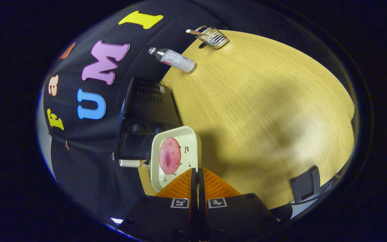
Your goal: Open the toaster oven, put the food inside, and close the toaster oven door.
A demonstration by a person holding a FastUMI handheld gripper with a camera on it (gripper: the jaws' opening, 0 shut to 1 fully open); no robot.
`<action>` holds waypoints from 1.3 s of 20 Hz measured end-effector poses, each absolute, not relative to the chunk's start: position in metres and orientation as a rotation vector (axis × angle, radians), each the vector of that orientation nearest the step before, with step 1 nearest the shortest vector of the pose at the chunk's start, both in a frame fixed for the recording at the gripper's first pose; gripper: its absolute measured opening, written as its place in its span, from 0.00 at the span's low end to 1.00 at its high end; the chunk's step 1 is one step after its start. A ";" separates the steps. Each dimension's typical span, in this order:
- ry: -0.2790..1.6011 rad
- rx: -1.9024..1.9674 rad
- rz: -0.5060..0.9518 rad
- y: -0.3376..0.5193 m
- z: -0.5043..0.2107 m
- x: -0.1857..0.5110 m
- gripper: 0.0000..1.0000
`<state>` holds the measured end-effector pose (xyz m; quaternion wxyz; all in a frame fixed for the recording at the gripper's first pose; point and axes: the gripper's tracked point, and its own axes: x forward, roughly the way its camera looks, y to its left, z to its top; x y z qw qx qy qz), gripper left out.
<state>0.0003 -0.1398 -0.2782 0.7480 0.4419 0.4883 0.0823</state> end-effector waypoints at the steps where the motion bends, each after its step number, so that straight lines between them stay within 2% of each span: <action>1: 1.062 0.965 0.192 -0.130 -0.271 0.000 0.06; 10: 1.031 0.940 0.228 -0.014 -0.244 0.012 0.06; 19: 0.918 0.928 0.119 0.060 -0.268 0.076 0.05; 26: 0.794 1.019 0.022 0.085 -0.275 0.132 0.05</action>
